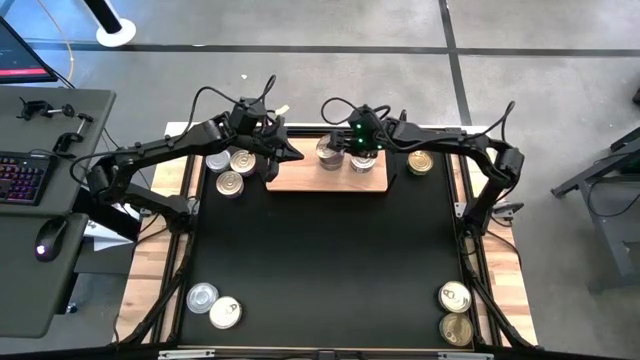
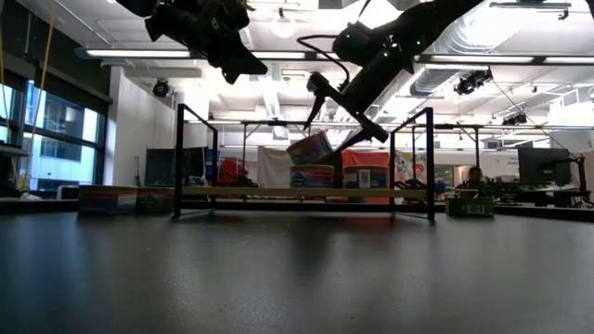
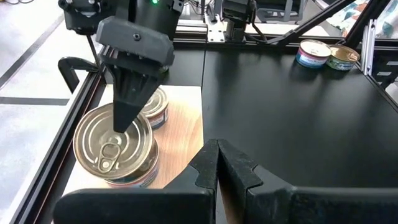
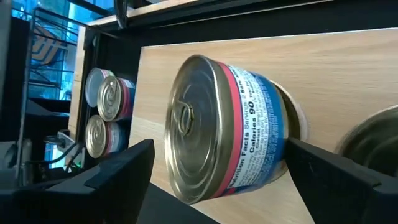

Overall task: Stack canned seafood by type on shelf
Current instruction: Stack the blue-pink tuna can on top of the other blue-pink tuna can on the shelf, then stack the left blue-pink tuna can on top of the other blue-pink tuna can on the shelf

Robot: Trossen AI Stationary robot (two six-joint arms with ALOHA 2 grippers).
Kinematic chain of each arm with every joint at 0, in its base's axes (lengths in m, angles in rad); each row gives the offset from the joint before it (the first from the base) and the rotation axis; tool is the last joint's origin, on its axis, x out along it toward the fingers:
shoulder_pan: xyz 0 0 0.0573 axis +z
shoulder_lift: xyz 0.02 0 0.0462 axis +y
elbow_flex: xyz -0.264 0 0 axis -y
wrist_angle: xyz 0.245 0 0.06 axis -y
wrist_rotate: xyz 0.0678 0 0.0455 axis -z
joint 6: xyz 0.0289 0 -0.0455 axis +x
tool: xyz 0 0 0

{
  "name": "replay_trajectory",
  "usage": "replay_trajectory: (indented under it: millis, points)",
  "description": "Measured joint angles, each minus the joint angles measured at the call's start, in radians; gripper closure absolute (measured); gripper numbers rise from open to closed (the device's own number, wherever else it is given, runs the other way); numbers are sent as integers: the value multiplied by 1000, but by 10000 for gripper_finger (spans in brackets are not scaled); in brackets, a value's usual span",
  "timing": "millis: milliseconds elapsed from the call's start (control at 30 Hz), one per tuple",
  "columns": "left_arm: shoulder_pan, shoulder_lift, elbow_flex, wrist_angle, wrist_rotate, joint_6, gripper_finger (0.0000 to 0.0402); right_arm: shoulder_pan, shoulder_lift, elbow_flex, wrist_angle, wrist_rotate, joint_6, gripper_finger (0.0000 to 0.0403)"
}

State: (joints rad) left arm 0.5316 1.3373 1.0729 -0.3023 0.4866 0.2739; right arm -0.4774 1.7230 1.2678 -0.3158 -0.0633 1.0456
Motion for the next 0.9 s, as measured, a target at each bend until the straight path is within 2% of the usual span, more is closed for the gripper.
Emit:
replay_trajectory:
  millis: [600,900]
  points:
    - [0,0,0,-2,0,0,402,-1,-2,0,-22,2,-43,54]
    - [0,0,0,-24,0,0,401,-29,-85,0,-37,40,-134,54]
